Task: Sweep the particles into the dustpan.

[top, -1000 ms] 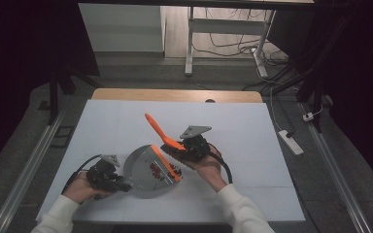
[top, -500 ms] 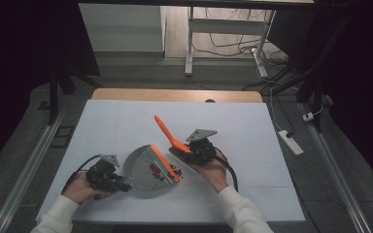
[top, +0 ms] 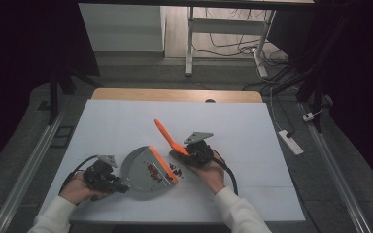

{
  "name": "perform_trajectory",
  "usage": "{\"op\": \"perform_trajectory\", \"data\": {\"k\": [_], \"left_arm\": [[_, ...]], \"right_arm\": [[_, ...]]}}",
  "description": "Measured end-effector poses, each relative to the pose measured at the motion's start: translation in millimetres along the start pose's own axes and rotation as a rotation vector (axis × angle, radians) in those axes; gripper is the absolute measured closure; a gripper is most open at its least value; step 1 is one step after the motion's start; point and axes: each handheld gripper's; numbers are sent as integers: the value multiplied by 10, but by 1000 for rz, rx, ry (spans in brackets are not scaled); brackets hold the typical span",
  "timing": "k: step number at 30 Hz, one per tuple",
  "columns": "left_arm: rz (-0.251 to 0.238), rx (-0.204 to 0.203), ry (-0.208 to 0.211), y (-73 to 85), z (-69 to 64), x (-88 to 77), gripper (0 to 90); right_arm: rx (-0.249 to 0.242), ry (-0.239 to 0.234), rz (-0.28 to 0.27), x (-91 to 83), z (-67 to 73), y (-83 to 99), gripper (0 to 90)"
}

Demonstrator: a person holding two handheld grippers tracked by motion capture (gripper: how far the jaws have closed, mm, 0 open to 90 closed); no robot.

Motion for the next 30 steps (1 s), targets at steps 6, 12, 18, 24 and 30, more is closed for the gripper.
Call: {"op": "perform_trajectory", "data": {"k": [6, 12, 18, 24, 30], "left_arm": [[10, 1, -1, -3, -3, 12, 615], [10, 3, -2, -4, -2, 11, 615], [11, 4, -1, -10, -3, 19, 615], [13, 4, -2, -11, -1, 18, 615], [11, 2, 2, -8, -2, 19, 615]], "right_arm": [[14, -18, -17, 38, 107, 5, 700], [8, -1, -41, 64, 225, 26, 699], [19, -22, -61, 89, 286, 31, 700], [81, -118, -108, 120, 357, 11, 701], [35, -168, -145, 69, 465, -87, 700]]}}
Point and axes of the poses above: each handheld gripper's, and its own axes: x roughly forward along the jaws, y roughly out of its underside, z roughly to its left, and after that the axes turned 3 degrees about -y, right-handed
